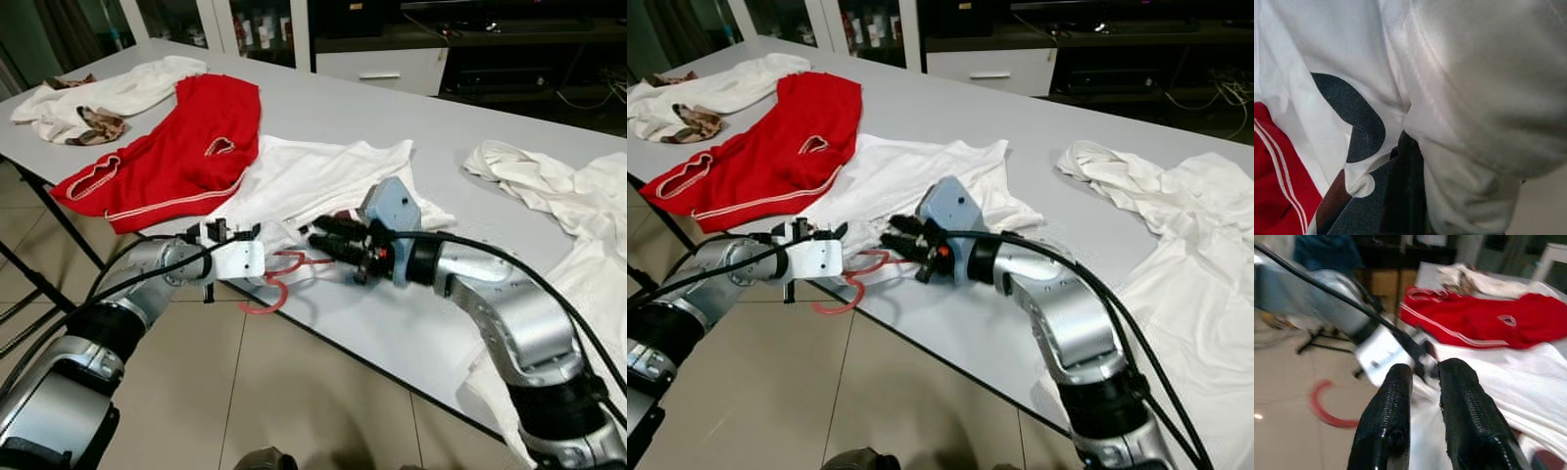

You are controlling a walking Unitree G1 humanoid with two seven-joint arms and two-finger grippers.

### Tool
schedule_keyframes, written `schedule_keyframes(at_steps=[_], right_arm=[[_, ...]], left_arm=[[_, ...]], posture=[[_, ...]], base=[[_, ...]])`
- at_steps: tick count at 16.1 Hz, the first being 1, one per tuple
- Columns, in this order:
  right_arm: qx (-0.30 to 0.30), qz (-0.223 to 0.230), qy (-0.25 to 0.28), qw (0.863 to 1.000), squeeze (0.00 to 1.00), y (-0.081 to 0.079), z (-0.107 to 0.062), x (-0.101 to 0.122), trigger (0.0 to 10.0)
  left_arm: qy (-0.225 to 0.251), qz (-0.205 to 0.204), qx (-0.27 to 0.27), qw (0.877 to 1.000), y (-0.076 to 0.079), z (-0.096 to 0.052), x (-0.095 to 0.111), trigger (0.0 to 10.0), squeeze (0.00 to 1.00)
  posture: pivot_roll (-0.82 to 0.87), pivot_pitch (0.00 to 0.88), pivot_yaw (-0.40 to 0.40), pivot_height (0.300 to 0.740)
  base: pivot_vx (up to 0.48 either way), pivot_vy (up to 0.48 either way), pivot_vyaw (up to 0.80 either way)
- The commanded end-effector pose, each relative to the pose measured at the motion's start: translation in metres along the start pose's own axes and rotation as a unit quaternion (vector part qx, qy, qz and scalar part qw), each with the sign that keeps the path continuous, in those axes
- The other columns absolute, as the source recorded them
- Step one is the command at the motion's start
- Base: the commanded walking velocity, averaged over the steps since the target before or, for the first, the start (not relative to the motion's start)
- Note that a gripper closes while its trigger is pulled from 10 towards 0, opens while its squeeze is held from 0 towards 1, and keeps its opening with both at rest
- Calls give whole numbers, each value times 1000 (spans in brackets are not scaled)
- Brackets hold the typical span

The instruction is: Hang hanger

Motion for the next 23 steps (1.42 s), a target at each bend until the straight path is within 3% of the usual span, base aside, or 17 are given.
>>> schedule_keyframes(at_steps=[1, 2, 3, 4, 5, 6, 7, 8, 10, 13, 14, 15, 16, 19, 23], right_arm=[[15, 27, 20, 999, 0, -2, -6, 5, 10000], [16, 31, 21, 999, 0, -2, -7, 5, 10000], [24, 43, 24, 999, 267, -3, -7, 5, 10000], [31, 57, 29, 997, 851, -4, -8, 4, 10000], [29, 66, 43, 996, 1000, -2, -10, 5, 10000], [-47, 33, 64, 996, 0, 19, -14, 8, 10000], [-87, -15, 51, 995, 0, 27, -16, 5, 10000], [-137, -102, 19, 985, 0, 36, -19, -1, 10000], [-153, -179, -28, 971, 0, 39, -26, -20, 10000], [-173, -169, -11, 970, 0, 40, -29, -31, 10000], [-184, -160, 4, 970, 0, 41, -29, -32, 10000], [-192, -156, 19, 969, 0, 42, -29, -33, 10000], [-203, -164, 39, 965, 0, 40, -30, -33, 10000], [-216, -175, 58, 959, 0, 40, -35, -34, 10000], [-201, -241, 14, 949, 0, 39, -46, -49, 10000]], left_arm=[[0, -12, -10, 1000, 8, 2, -2, 0, 0], [1, -12, -10, 1000, 8, 2, -1, 0, 0], [3, -12, -10, 1000, 8, 2, 0, 0, 0], [4, -13, -10, 1000, 9, 2, 1, 0, 0], [5, -13, -9, 1000, 9, 2, 1, 0, 0], [4, -16, -8, 1000, 9, 2, 0, 0, 0], [4, -17, -7, 1000, 9, 2, 0, 0, 0], [4, -20, -6, 1000, 10, 2, -1, 0, 0], [5, -29, -1, 1000, 10, 3, -1, 0, 0], [24, -83, 84, 993, -7, 6, 7, 0, 0], [40, -122, 113, 985, -12, 7, 11, 941, 0], [55, -162, 130, 977, -14, 8, 13, 6706, 0], [71, -207, 139, 966, -11, 10, 14, 10000, 0], [89, -242, 139, 956, -4, 14, 18, 10000, 0], [100, -259, 128, 952, 8, 19, 24, 10000, 0]], posture=[[-65, 0, 98, 736], [-65, 0, 98, 736], [-65, 0, 97, 736], [-64, 0, 96, 736], [-63, 0, 96, 736], [-65, 0, 97, 736], [-66, 0, 98, 736], [-67, 0, 99, 736], [-71, 0, 100, 736], [-77, 0, 98, 736], [-77, 0, 97, 736], [-76, 0, 95, 736], [-73, 0, 94, 736], [-70, 0, 92, 736], [-74, 0, 91, 736]], base=[[0, 0, 0], [0, 0, 0], [0, 0, 0], [0, 0, 0], [0, 0, 0], [0, 0, 0], [0, 0, 0], [0, 0, 0], [0, 0, 0], [0, 0, 0], [0, 0, 0], [0, 0, 0], [0, 0, 0], [0, 0, 0], [0, 0, 0]])
Point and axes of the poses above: a point about 5 cm out from each wrist's last joint towards the gripper, its own z axis pointing out of the wrist towards the gripper, its own x axis along the axis of the wrist's last joint, y = z × x, the point moved 1 cm from there along z, pointing out of the wrist towards the gripper, and after that the axes turned 7 degrees about z, right-handed, at the moved point
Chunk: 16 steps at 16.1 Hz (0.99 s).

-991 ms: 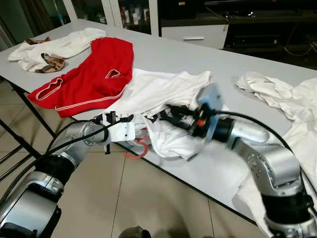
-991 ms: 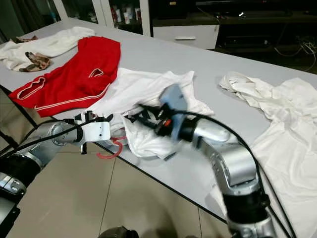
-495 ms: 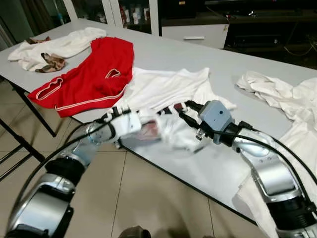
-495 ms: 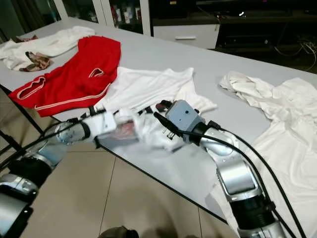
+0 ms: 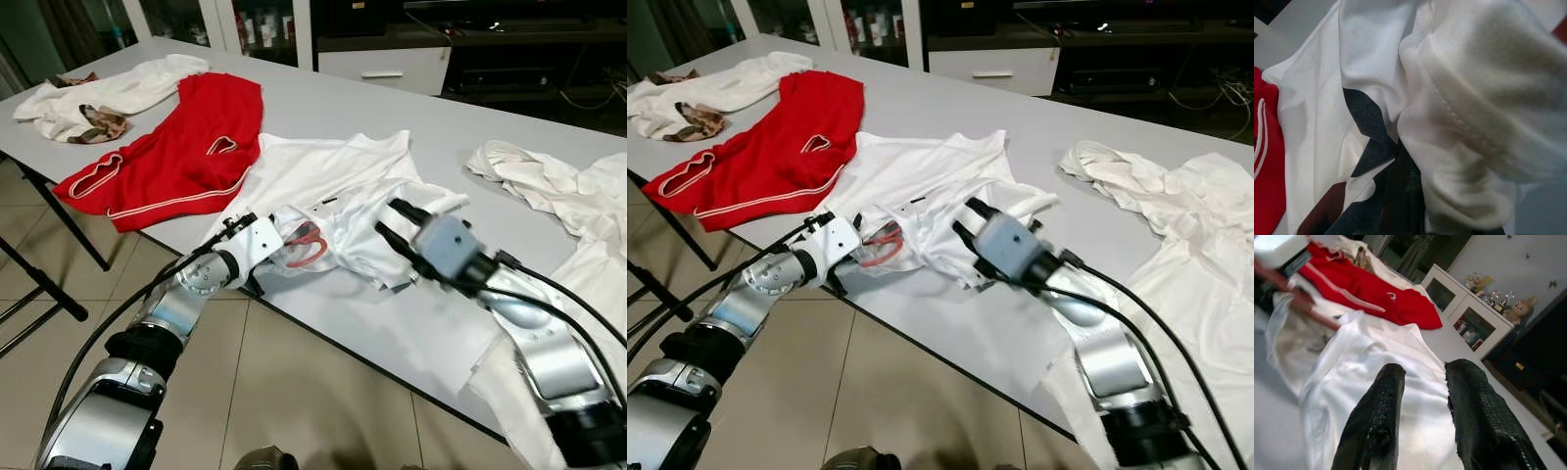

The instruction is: Hang hanger

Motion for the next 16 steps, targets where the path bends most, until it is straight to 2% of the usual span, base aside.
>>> schedule_keyframes(at_steps=[1, 3, 4, 5, 8, 10, 11, 12, 15, 16], right_arm=[[22, -46, 6, 999, 0, -6, 0, 2, 10000], [52, -151, -7, 987, 0, -12, -1, -2, 10000], [67, -213, -8, 975, 0, -15, -1, -3, 10000], [77, -253, 1, 964, 0, -17, 0, -1, 10000], [88, -301, 25, 949, 0, -21, 8, 6, 10000], [95, -314, 36, 944, 0, -22, 14, 9, 10000], [111, -324, 43, 939, 894, -25, 16, 10, 10000], [125, -328, 38, 936, 1000, -28, 17, 7, 10000], [144, -338, 39, 929, 1000, -35, 20, 4, 10000], [149, -340, 37, 928, 812, -36, 20, 3, 10000]], left_arm=[[-5, -15, 3, 1000, 1, -2, -6, 10000, 0], [-6, -11, 1, 1000, 1, -2, -5, 10000, 0], [-5, -9, 0, 1000, 1, -2, -4, 10000, 0], [-5, -4, -4, 1000, 1, -2, -4, 10000, 0], [-9, 18, -19, 1000, 2, -2, -4, 10000, 0], [-11, 27, -22, 999, 2, -2, -4, 10000, 0], [-12, 34, -22, 999, 0, -2, -3, 10000, 0], [-12, 34, -21, 999, -1, -2, -3, 10000, 0], [-12, 44, -20, 999, -5, -2, -1, 10000, 0], [-12, 47, -20, 999, -6, -1, 0, 10000, 0]], posture=[[-77, 0, 91, 736], [-77, 0, 92, 736], [-77, 0, 92, 736], [-77, 0, 93, 736], [-75, 0, 96, 736], [-73, 0, 100, 736], [-70, 0, 101, 736], [-68, 0, 101, 736], [-65, 0, 102, 736], [-65, 0, 103, 736]], base=[[0, 0, 0], [0, 0, 0], [0, 0, 0], [0, 0, 0], [0, 0, 0], [0, 0, 0], [0, 0, 0], [0, 0, 0], [0, 0, 0], [0, 0, 0]])
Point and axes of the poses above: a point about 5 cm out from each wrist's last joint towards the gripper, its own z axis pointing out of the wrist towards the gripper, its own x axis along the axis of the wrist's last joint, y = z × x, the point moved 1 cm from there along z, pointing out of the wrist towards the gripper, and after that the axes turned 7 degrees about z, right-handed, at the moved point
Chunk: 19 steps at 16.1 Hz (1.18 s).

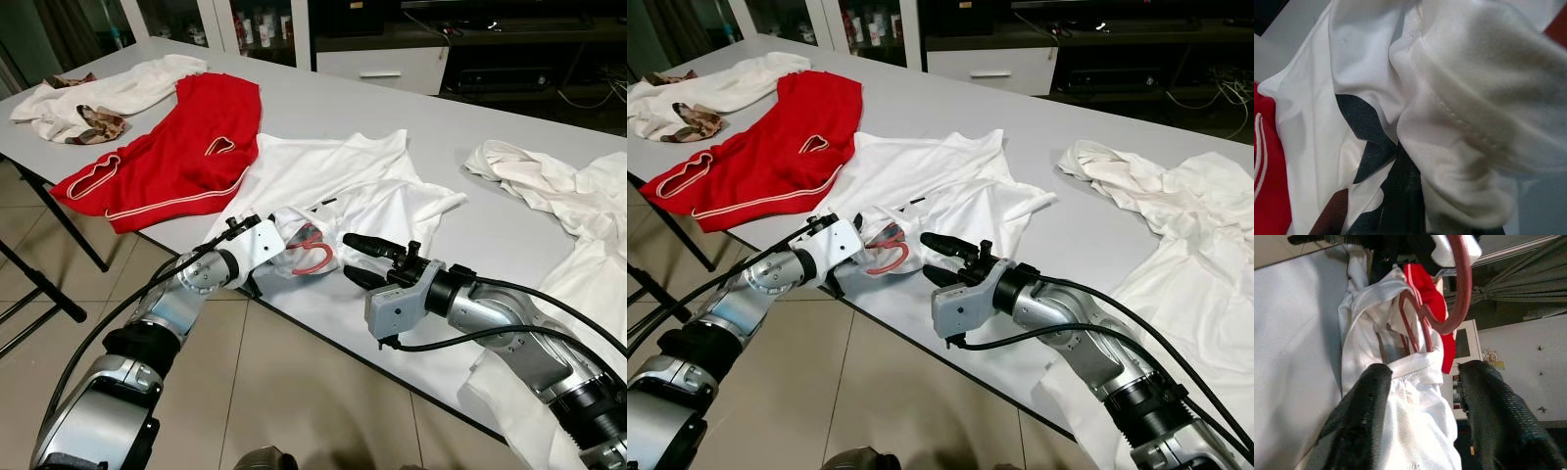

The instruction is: Hang hanger

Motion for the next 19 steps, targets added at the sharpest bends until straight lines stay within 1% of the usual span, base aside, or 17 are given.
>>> schedule_keyframes(at_steps=[1, 2, 4, 6, 7, 8, 9, 10, 11, 12, 13, 14, 16, 19], right_arm=[[10, -17, 15, 1000, 333, 3, 5, 4, 10000], [5, -23, 21, 1000, 0, 7, 9, 6, 10000], [-7, -26, 28, 999, 0, 13, 14, 10, 10000], [-10, -20, 40, 999, 0, 16, 15, 12, 10000], [0, -20, 49, 999, 0, 14, 15, 13, 9294], [13, -21, 55, 998, 0, 10, 16, 13, 4431], [19, -17, 63, 998, 0, 8, 17, 15, 3176], [18, -14, 67, 997, 0, 8, 17, 16, 1059], [15, -11, 71, 997, 0, 10, 18, 18, 1608], [14, -11, 72, 997, 0, 11, 20, 18, 4588], [13, -12, 73, 997, 0, 11, 21, 18, 9608], [14, -12, 73, 997, 0, 11, 23, 17, 10000], [15, -5, 71, 997, 0, 11, 32, 17, 10000], [25, 17, 64, 997, 0, 5, 40, 14, 10000]], left_arm=[[-7, 10, -2, 1000, -5, -1, -2, 10000, 0], [-8, 22, -7, 1000, -5, -1, -1, 10000, 0], [-8, 28, -11, 1000, -4, 0, 0, 10000, 0], [-8, 29, -11, 999, -4, 1, 0, 10000, 0], [-9, 30, -10, 999, -5, 1, 0, 10000, 0], [-9, 32, -10, 999, -6, 0, 0, 10000, 0], [-9, 33, -9, 999, -7, 0, 0, 10000, 0], [-9, 34, -8, 999, -8, 0, 0, 10000, 0], [-9, 36, -6, 999, -9, 0, 0, 10000, 0], [-10, 38, -6, 999, -9, 0, 0, 10000, 0], [-9, 39, -6, 999, -10, 0, 0, 10000, 0], [-9, 41, -7, 999, -10, 1, 1, 10000, 0], [-4, 52, -12, 999, -9, 2, 4, 10000, 0], [-2, 56, -13, 998, -9, 3, 5, 10000, 0]], posture=[[-66, 0, 104, 736], [-69, 0, 107, 736], [-66, 0, 108, 736], [-64, 0, 109, 736], [-63, 0, 109, 736], [-61, 0, 108, 736], [-60, 0, 108, 736], [-59, 0, 108, 736], [-59, 0, 109, 736], [-58, 0, 110, 736], [-59, 0, 111, 736], [-59, 0, 112, 736], [-60, 0, 112, 736], [-57, 0, 112, 736]], base=[[0, 0, 0], [0, 0, 0], [0, 0, 0], [0, 0, 0], [0, 0, 0], [0, 0, 0], [0, 0, 0], [0, 0, 0], [0, 0, 0], [0, 0, 0], [0, 0, 0], [0, 0, 0], [0, 0, 0], [0, 0, 0]])
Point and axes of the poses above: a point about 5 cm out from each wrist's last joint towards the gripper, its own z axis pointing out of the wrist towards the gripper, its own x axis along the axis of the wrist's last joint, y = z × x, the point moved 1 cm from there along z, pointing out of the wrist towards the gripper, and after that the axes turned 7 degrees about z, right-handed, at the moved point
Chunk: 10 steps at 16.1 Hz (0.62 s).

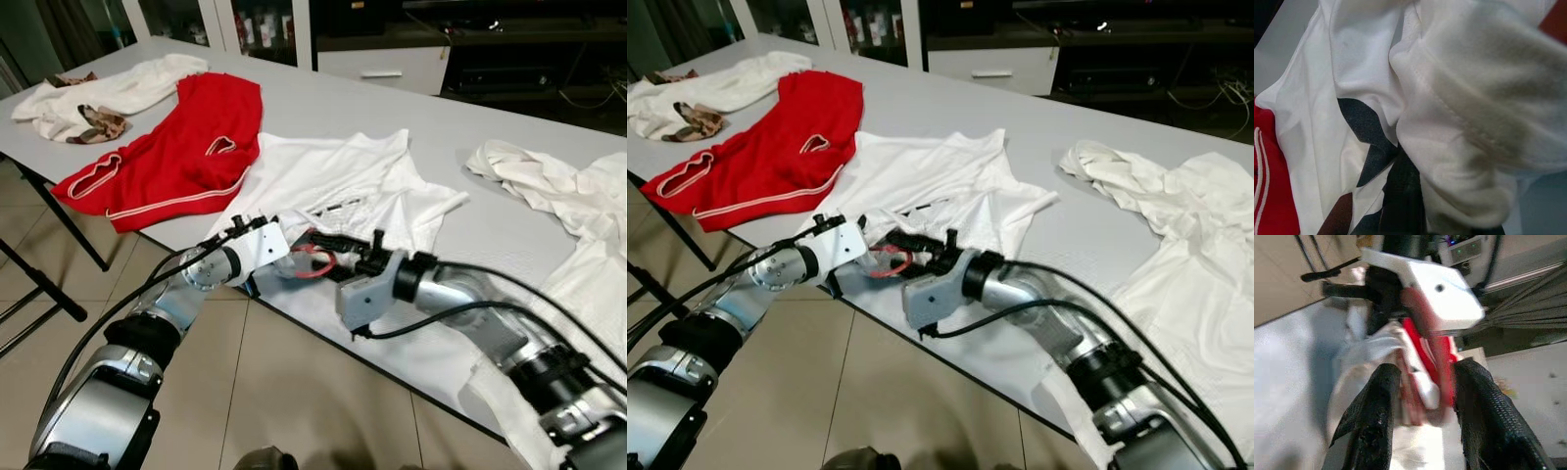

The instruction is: Hang hanger

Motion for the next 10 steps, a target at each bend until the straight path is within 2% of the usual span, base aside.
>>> schedule_keyframes(at_steps=[1, 3, 5, 10], right_arm=[[2, -3, 1, 1000, 0, 4, 4, 1, 10000], [8, 1, -3, 1000, 0, 0, 12, -1, 10000], [-2, 5, -13, 1000, 0, 3, 19, -4, 10000], [0, 12, -32, 999, 0, 3, 24, -10, 10000]], left_arm=[[2, 13, 4, 1000, -7, -1, 3, 10000, 0], [5, 16, 5, 1000, -7, -1, 4, 10000, 0], [7, 17, 6, 1000, -8, -1, 4, 10000, 0], [12, 18, 6, 1000, -6, -2, 6, 10000, 0]], posture=[[-54, 0, 111, 736], [-51, 0, 110, 736], [-49, 0, 108, 736], [-42, 0, 105, 736]], base=[[0, 0, 0], [0, 0, 0], [0, 0, 0], [0, 0, 0]])
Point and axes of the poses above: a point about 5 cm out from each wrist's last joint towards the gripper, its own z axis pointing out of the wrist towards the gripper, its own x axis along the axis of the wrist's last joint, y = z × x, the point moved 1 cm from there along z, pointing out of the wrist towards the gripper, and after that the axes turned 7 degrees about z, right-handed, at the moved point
